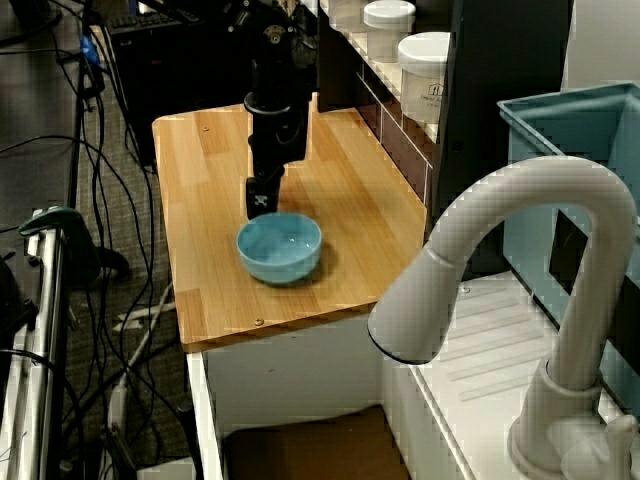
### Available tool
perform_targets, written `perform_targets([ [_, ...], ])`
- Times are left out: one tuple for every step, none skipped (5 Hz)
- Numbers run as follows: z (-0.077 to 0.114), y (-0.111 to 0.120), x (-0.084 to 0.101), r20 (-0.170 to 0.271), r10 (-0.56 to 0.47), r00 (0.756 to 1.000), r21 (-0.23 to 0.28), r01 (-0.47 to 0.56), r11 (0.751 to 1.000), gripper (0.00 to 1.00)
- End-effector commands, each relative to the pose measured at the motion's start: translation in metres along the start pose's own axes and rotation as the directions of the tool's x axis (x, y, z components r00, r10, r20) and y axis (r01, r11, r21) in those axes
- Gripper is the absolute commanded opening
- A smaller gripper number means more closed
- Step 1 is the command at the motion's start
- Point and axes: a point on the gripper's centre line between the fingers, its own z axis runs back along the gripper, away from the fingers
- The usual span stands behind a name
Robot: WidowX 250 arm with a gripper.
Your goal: Push into sink
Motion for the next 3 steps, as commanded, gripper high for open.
perform_targets([
  [0.012, -0.035, 0.012, 0.044, -0.014, 0.999, -0.002, 0.014, 1.000, 1.00],
  [0.005, -0.057, 0.014, 0.032, -0.036, 0.999, 0.001, 0.036, 0.999, 1.00],
  [0.004, -0.072, 0.020, 0.010, -0.036, 0.999, 0.004, 0.036, 0.999, 1.00],
])
